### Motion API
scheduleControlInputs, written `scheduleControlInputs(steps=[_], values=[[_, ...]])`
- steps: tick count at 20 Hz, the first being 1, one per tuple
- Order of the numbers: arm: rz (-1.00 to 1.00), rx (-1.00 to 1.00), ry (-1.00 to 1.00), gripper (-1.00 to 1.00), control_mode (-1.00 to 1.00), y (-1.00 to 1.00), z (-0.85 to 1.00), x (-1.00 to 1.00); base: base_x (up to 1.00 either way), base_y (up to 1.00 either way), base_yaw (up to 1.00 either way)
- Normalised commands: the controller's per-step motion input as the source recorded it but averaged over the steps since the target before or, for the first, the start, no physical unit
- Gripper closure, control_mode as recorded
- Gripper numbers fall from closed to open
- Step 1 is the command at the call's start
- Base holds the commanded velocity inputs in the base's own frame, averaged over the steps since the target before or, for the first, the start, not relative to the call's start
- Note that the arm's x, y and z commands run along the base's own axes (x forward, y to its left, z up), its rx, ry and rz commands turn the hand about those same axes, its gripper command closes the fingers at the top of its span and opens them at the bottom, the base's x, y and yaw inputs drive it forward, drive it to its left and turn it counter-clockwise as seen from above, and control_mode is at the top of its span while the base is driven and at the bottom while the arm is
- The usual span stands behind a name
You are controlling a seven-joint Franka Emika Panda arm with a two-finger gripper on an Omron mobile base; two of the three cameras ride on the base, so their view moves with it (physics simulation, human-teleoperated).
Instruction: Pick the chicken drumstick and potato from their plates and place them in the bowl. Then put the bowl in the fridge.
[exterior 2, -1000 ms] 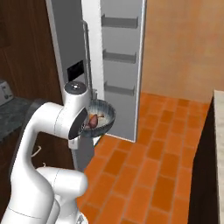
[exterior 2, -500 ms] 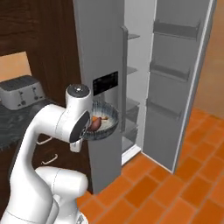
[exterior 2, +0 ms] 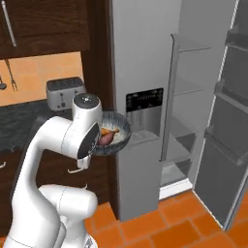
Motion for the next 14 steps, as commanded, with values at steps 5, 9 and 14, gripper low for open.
scheduleControlInputs(steps=[5, 9, 14], values=[[0.0, 0.0, 0.0, 1.0, 1.0, 0.0, 0.0, 0.0, 0.15, -0.66, 0.57], [0.0, 0.0, 0.0, 1.0, 1.0, 0.0, 0.0, 0.0, -0.02, -0.96, 0.56], [0.0, 0.0, 0.0, 1.0, 1.0, 0.0, 0.0, 0.0, -0.3, -0.99, 0.46]])
